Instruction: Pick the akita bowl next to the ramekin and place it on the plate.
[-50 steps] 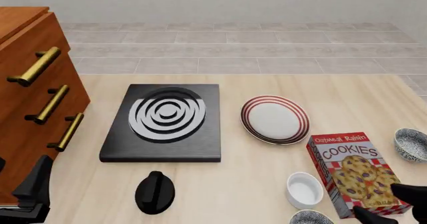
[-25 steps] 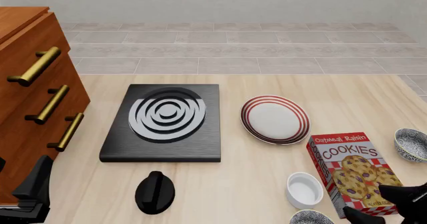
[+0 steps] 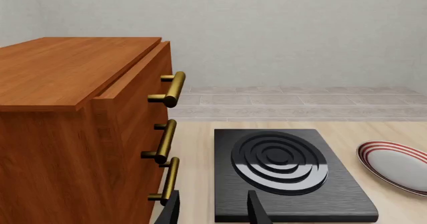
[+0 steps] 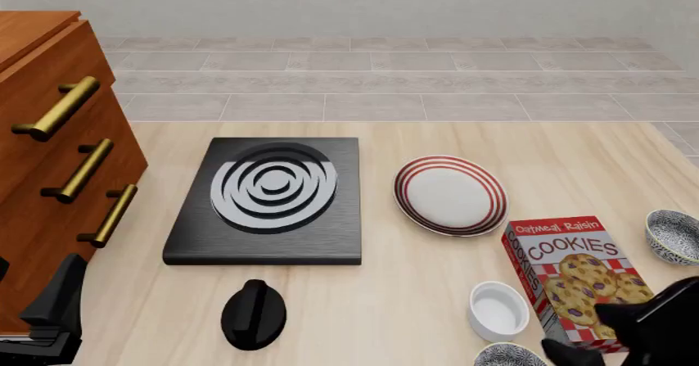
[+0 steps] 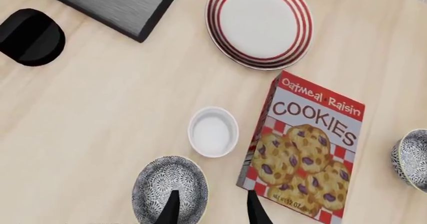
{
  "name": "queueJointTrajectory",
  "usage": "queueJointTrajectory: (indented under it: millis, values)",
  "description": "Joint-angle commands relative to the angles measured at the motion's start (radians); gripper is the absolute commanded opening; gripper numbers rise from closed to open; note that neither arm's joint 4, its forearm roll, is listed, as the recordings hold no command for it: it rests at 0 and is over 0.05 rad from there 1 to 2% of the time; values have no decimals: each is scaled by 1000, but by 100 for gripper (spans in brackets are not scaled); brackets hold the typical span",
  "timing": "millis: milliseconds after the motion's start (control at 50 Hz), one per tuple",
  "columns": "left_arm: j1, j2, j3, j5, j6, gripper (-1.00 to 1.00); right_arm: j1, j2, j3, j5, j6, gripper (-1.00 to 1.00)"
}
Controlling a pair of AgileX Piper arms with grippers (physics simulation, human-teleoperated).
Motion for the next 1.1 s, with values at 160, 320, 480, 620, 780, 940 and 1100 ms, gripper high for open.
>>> queueJointTrajectory:
  millis: [160, 320, 480, 620, 780, 940, 1100]
  values:
    - [0, 0, 0, 0, 0, 100, 3, 71, 66, -89, 1, 100]
    - [0, 0, 0, 0, 0, 100, -9, 124, 81, -148, -6, 100]
    - [0, 0, 0, 0, 0, 100, -18, 106, 115, -153, -1, 100]
    - [0, 0, 0, 0, 0, 100, -16, 92, 135, -151, 6, 100]
    - [0, 0, 0, 0, 0, 100, -12, 92, 146, -152, 12, 100]
    - [0, 0, 0, 0, 0, 100, -7, 75, 166, -147, 19, 100]
    - [0, 0, 0, 0, 0, 100, -9, 95, 175, -170, 16, 100]
